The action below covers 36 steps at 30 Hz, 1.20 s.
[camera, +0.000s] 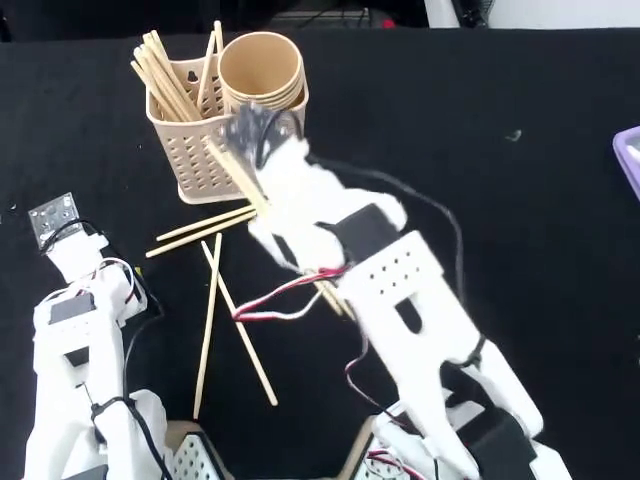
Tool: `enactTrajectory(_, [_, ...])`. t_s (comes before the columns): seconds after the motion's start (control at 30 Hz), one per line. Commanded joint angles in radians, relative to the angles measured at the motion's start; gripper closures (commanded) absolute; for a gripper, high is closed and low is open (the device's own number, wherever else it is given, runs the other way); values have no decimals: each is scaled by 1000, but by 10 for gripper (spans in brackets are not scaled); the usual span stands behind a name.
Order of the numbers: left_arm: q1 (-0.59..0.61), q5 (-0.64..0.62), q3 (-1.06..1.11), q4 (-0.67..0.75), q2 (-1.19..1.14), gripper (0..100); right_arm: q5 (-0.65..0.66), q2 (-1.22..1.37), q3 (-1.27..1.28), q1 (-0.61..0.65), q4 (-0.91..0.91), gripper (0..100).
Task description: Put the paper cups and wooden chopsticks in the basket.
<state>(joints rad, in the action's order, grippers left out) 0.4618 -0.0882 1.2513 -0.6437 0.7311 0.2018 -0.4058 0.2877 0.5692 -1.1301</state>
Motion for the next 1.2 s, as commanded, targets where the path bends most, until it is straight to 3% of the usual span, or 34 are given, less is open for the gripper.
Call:
enactTrajectory(0.0, [-10, -11, -7, 15, 12, 841, 0, -22, -209, 8, 106, 987])
enactTrajectory(0.27, [-10, -11, -5, 17, 12, 841, -2, 131, -455, 124, 485, 987])
enactTrajectory(0.43, [-10, -11, -5, 17, 12, 841, -2, 295, -579, 138, 730, 987])
enactTrajectory(0.57, [-10, -11, -5, 17, 12, 841, 6, 452, -685, 132, 827, 987])
enactTrajectory(0.87, [-10, -11, -5, 17, 12, 841, 0, 776, -888, 44, 766, 987])
enactTrajectory(1.03, [-10, -11, -5, 17, 12, 841, -2, 800, -981, 38, 559, 979])
enactTrajectory(1.17, [-31, -11, -5, 17, 12, 841, -43, 802, -1046, 35, 437, 895])
